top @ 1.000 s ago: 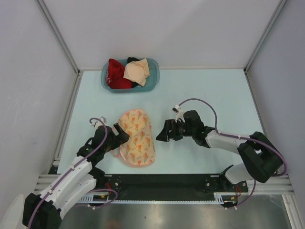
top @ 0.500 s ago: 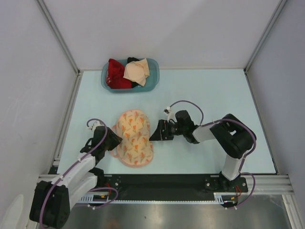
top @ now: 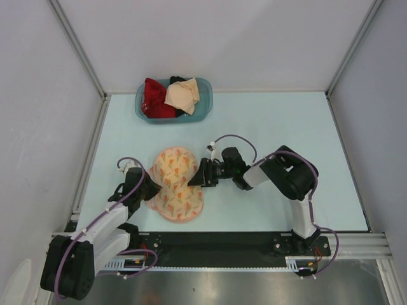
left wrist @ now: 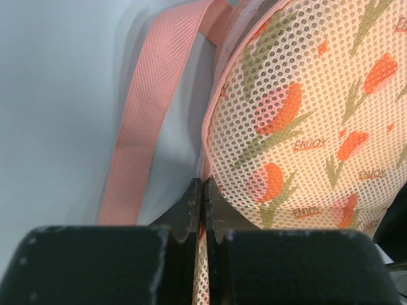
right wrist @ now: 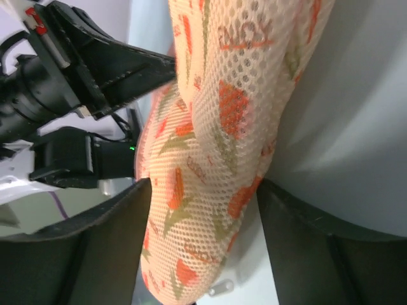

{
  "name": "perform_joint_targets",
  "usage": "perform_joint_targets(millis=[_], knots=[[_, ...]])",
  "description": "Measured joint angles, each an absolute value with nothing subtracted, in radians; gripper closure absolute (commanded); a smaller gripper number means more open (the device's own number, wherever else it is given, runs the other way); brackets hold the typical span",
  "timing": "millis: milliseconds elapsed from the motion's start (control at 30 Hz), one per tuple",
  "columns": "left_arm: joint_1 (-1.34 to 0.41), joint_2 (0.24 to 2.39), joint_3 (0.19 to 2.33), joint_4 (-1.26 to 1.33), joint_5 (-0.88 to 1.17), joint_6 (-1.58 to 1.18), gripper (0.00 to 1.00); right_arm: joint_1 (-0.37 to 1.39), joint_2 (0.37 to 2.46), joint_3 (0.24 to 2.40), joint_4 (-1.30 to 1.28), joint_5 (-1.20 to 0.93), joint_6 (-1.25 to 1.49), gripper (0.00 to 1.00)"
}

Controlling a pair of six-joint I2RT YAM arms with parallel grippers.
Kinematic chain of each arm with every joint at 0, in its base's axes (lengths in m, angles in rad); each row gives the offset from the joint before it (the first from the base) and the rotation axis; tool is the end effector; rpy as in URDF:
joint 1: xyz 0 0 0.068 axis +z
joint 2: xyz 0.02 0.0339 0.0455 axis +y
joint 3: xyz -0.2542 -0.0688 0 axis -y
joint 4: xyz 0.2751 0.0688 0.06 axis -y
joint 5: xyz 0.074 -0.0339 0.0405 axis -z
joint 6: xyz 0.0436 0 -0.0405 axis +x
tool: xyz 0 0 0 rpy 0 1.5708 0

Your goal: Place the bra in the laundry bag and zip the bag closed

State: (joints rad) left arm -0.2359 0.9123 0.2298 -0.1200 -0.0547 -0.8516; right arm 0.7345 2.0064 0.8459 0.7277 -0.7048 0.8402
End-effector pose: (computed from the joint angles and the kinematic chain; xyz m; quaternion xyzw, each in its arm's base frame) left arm 0.1925 -0.0438 0.1031 -0.2906 0.8801 -0.1721 0.3337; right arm 0.2700 0.2819 0.0707 -0.1439 0.7994 0.5635 0.1509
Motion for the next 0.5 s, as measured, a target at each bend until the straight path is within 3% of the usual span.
perform_joint_targets(millis=[167,333,400,500], knots=[[-0.235,0.911,0.230,-0.117,-0.048,-0.835,0.99,0.749,2.080,0.781,0.961,-0.726,1.003,0.46],[-0.234,0.903,0.232,-0.120,-0.044,-0.798,0.97,0.763,2.146,0.761,1.116,-0.717,1.128,0.67],[-0.234,0.902,0.243,-0.131,-0.040,-0.772,0.95,0.773,2.153,0.735,1.158,-0.705,1.160,0.78],[-0.236,0.897,0.272,-0.155,-0.032,-0.733,0.83,0.781,2.153,0.699,1.204,-0.681,1.195,0.87]])
